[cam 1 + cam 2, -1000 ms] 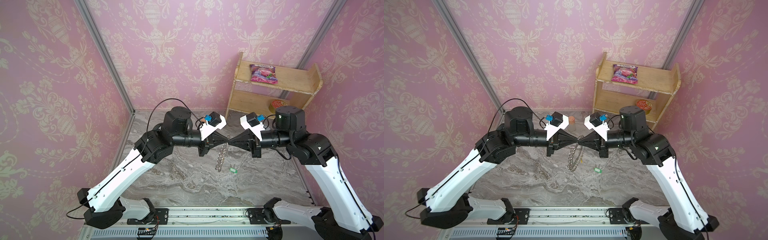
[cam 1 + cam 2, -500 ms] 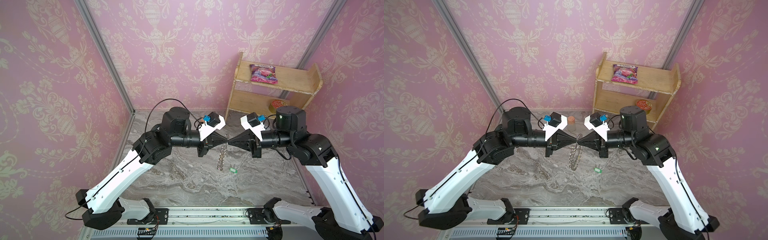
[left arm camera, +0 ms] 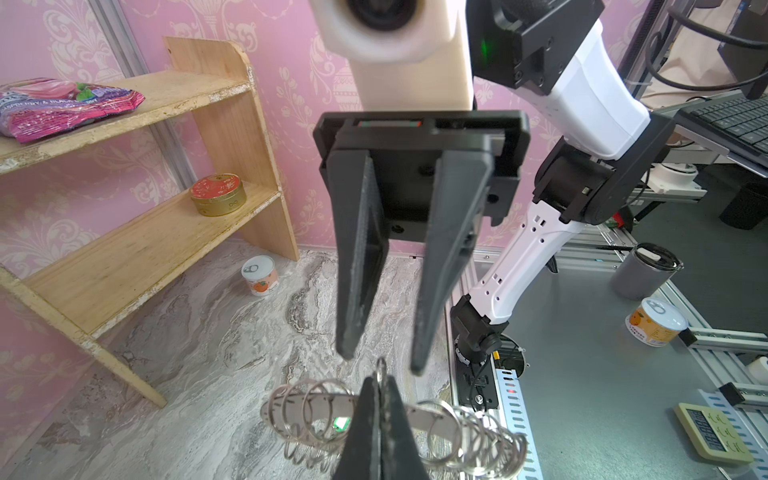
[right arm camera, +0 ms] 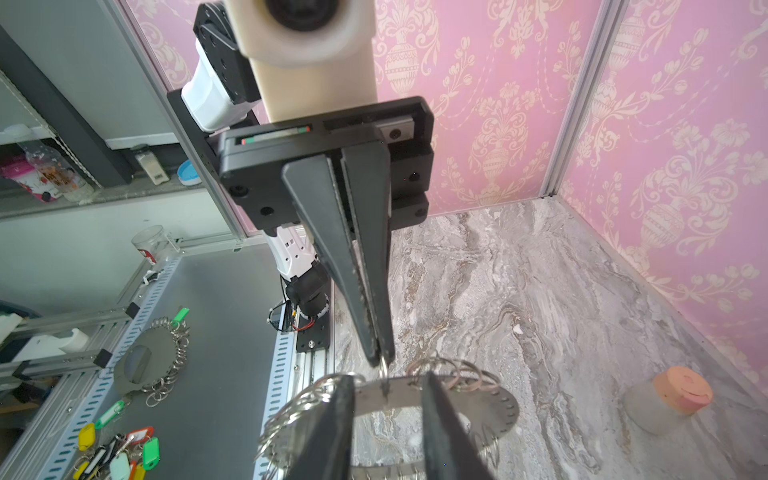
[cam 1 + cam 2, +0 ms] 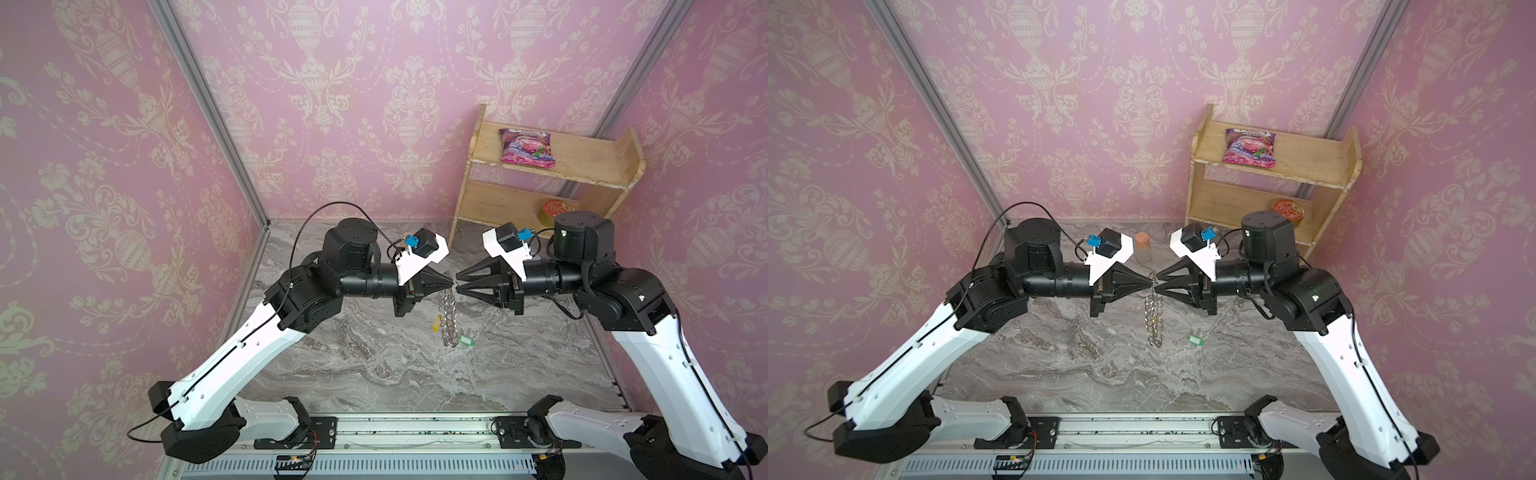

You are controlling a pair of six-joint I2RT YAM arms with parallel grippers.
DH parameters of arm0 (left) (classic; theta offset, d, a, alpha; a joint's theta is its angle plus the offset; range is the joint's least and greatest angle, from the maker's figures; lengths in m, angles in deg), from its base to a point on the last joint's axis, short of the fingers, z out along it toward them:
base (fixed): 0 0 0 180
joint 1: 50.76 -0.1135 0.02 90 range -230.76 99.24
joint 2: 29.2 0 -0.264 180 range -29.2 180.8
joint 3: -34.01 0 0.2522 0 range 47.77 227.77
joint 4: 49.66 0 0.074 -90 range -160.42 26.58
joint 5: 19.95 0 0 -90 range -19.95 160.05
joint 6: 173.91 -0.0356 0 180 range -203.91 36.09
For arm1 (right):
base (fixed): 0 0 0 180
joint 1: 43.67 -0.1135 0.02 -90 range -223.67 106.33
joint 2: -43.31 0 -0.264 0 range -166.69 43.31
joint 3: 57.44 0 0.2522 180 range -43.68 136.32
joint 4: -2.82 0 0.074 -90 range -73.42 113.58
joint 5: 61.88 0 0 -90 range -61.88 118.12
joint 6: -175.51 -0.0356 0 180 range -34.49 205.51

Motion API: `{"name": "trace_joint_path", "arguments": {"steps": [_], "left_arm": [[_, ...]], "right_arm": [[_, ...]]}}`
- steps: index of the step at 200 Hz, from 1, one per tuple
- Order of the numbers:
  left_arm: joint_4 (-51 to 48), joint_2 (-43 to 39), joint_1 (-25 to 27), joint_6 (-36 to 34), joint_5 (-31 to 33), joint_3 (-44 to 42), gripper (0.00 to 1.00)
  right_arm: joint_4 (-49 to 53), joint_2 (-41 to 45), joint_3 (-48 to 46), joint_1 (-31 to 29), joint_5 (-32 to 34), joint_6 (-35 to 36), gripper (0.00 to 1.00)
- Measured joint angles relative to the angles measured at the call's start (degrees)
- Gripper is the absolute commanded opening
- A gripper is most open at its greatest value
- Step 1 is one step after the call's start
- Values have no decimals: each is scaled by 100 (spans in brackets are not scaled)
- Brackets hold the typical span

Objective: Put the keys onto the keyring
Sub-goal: 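Open the right gripper off the ring plate and draw it back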

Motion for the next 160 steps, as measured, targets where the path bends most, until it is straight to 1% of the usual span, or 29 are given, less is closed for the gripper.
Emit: {"name": "trace_joint_path", "arguments": {"steps": [33, 57, 81, 107, 160], "left_arm": [[144, -236, 0, -28, 245, -264, 0], [280, -374, 0, -66, 358, -295, 0], [415, -516, 0, -136, 444, -376, 0], [538, -671, 0, -170, 551, -584, 0], [1165, -1259, 0, -284, 732, -1545, 0]], "right_arm": [[44, 160, -9, 2, 308, 72, 64], [15, 455, -212, 9, 621, 15, 68], [-24, 656, -535, 57, 879, -149, 71], [-177, 691, -964, 199, 1167, -546, 73], [-492, 560, -2214, 660, 1574, -1506, 74]]}}
